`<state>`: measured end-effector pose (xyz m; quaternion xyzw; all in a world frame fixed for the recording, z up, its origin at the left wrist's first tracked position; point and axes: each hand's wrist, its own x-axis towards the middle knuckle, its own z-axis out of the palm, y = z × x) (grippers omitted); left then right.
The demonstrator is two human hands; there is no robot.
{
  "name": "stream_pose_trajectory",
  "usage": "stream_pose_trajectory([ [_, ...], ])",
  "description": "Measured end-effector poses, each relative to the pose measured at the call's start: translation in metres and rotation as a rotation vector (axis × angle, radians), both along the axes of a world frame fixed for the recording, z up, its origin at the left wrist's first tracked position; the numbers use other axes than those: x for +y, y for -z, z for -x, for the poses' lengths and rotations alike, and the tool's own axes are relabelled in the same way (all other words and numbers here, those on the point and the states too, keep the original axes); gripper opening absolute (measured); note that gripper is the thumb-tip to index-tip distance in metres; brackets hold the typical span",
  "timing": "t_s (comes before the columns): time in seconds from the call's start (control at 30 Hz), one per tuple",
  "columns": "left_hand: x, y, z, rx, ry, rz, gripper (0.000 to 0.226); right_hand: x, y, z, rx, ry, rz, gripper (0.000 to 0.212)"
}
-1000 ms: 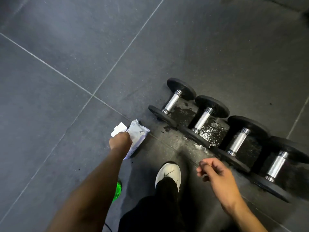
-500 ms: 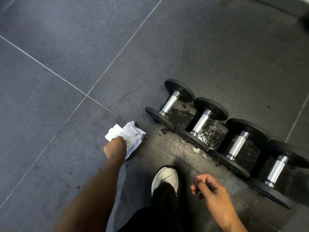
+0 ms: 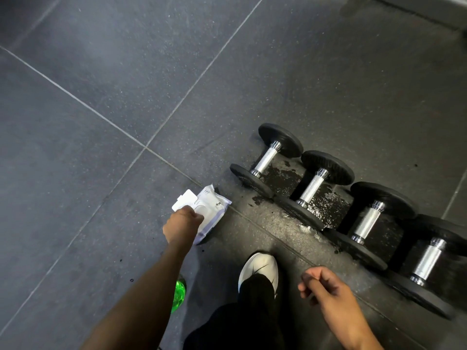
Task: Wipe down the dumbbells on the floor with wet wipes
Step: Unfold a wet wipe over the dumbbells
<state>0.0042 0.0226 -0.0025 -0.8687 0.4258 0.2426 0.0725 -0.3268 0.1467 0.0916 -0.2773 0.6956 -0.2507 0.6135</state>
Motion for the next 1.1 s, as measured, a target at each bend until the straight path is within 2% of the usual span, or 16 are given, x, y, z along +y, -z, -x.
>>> stream_pose_trajectory([
  [0.13, -0.006, -0.028, -0.016, 0.169, -0.058, 0.071, 0.018, -0.001, -0.025, 0.000, -0.012, 0.005, 0.011, 0.014],
  [0.33, -0.009, -0.100, -0.025, 0.582, -0.231, 0.391, 0.011, 0.002, -0.076, 0.003, -0.053, 0.044, 0.048, 0.012],
  [0.4, -0.015, -0.131, -0.020, 0.704, -0.270, 0.428, 0.014, 0.006, -0.091, 0.007, -0.043, 0.025, 0.066, 0.013],
  [0.47, -0.024, -0.167, -0.007, 0.874, -0.310, 0.392, 0.024, 0.006, -0.111, 0.012, -0.023, 0.008, 0.099, 0.014],
  [0.53, -0.031, -0.206, 0.013, 1.036, -0.287, 0.328, 0.015, 0.002, -0.135, 0.017, 0.004, -0.013, 0.150, 0.013],
  [0.57, -0.035, -0.225, 0.025, 1.106, -0.249, 0.298, 0.012, -0.001, -0.148, 0.019, 0.018, -0.040, 0.189, 0.013],
  [0.63, -0.039, -0.263, 0.054, 1.224, -0.190, 0.256, 0.020, -0.009, -0.173, 0.023, 0.071, -0.116, 0.269, 0.014],
  [0.73, -0.042, -0.314, 0.101, 1.336, 0.012, 0.129, 0.027, -0.024, -0.204, 0.033, 0.082, -0.143, 0.336, 0.015],
  [0.87, -0.040, -0.360, 0.157, 1.410, 0.204, -0.006, 0.024, -0.048, -0.231, 0.053, 0.050, -0.123, 0.401, 0.044],
  [0.93, -0.039, -0.373, 0.182, 1.444, 0.281, -0.050, 0.020, -0.058, -0.239, 0.066, -0.051, -0.103, 0.361, 0.052],
  [1.0, -0.036, -0.380, 0.205, 1.492, 0.298, -0.057, 0.015, -0.061, -0.242, 0.080, -0.150, -0.043, 0.316, 0.039],
  [1.1, -0.031, -0.368, 0.234, 1.487, 0.187, 0.078, 0.019, -0.059, -0.240, 0.099, -0.071, 0.038, 0.376, 0.010],
])
